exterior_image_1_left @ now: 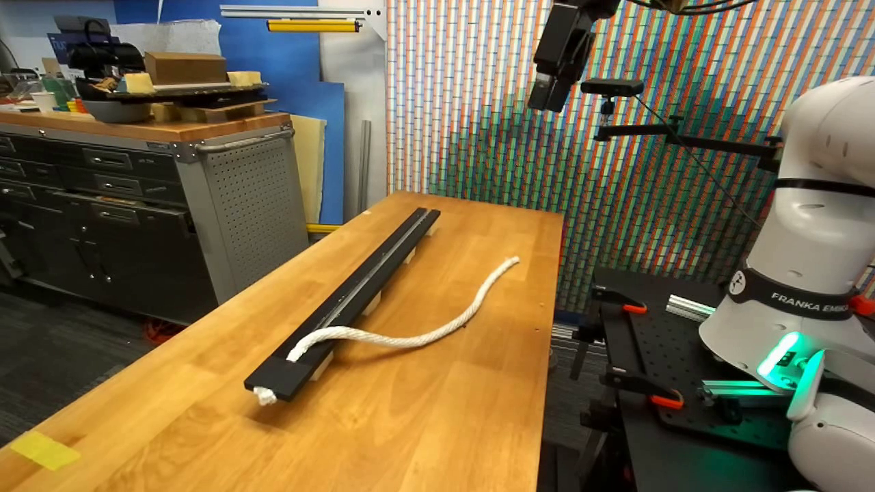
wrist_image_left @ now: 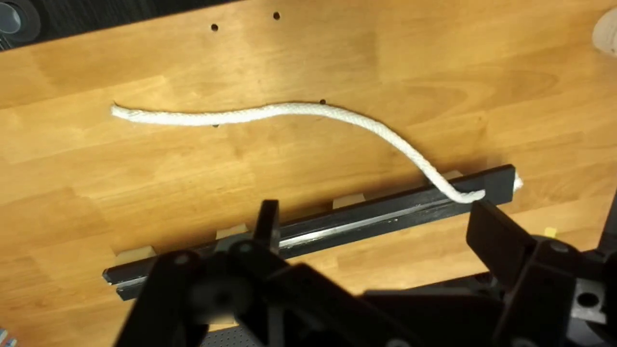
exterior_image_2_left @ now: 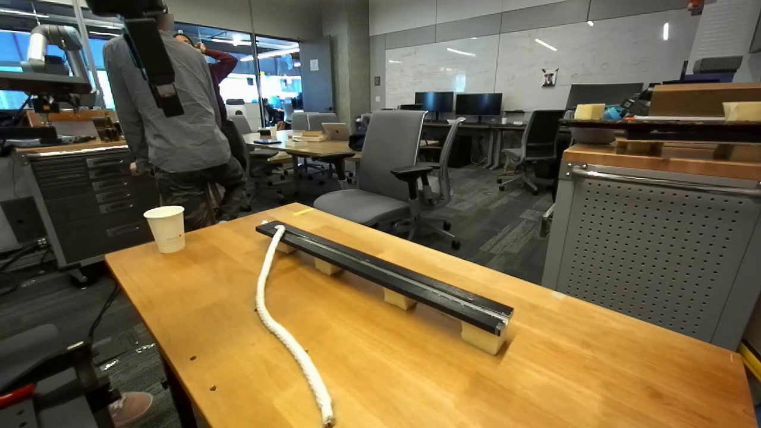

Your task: Straighten the white string on the black object

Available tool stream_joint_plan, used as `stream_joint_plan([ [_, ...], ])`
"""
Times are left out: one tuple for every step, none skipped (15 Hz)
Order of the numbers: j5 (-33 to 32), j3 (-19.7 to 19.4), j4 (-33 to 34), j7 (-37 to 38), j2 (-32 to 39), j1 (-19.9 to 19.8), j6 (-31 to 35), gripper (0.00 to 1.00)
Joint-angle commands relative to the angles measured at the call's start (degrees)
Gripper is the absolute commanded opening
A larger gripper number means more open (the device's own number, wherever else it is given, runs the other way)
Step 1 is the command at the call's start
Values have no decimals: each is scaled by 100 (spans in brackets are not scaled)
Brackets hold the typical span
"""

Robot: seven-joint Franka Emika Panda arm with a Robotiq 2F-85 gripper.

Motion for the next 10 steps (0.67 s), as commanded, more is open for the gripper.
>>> stream_joint_plan([
  [-166,91,-19,291,301,-320,778,100],
  [-174,32,0,319,405,-399,972,100],
  [-191,-23,28,335,529,-487,1141,100],
  [-217,-47,55,373,651,-584,1289,100],
  [-268,-85,70,384,782,-705,1440,100],
  [-310,-107,78,419,894,-812,1579,100],
  [-364,-137,98,446,1024,-923,1681,100],
  [-420,-160,122,494,1142,-1017,1744,100],
  [-489,-172,138,555,1261,-1124,1806,100],
  [-555,-173,170,645,1373,-1218,1808,100],
])
